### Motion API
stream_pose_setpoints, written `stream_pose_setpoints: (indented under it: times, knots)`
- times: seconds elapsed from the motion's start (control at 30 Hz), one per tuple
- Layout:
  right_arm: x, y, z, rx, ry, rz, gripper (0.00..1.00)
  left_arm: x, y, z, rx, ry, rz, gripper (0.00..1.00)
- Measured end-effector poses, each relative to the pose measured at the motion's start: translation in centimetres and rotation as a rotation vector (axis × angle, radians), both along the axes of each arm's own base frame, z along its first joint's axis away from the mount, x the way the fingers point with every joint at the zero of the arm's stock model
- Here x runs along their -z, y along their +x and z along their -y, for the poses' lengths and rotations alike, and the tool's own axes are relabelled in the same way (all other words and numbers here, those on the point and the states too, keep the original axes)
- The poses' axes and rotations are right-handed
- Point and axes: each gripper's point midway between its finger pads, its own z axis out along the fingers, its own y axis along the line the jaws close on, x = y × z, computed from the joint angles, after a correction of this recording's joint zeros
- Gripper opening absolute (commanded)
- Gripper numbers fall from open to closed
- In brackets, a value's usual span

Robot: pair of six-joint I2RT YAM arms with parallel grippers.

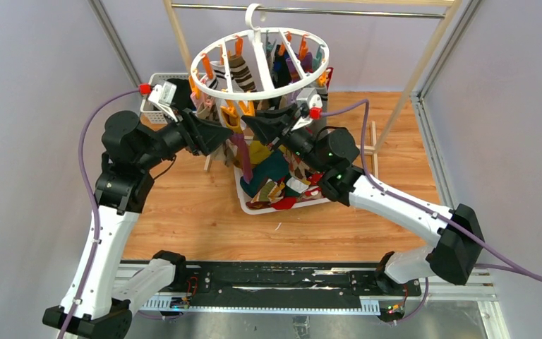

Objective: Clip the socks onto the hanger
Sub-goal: Open the clamp at the hanger.

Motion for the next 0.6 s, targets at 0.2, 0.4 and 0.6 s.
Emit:
stream_pose_setpoints:
  times: [0.2, 0.4, 0.6]
  knots:
    - [-0.1, 0.1, -1.9, 0.083, -0.041, 0.006, 0.00, -2.9, -1.4, 0.1, 0.015, -0.081, 0.016, 0.65]
    - [0.1, 0.6, -4.0, 0.142, -0.054, -0.005, 0.00, -5.5, -2.1, -1.1, -0.062, -0.121, 0.065, 0.77]
    - [1.2, 1.2, -4.9, 0.180, -0.074, -0.023, 0.00, -7.5, -1.5, -1.4, -0.100, -0.161, 0.080, 0.78]
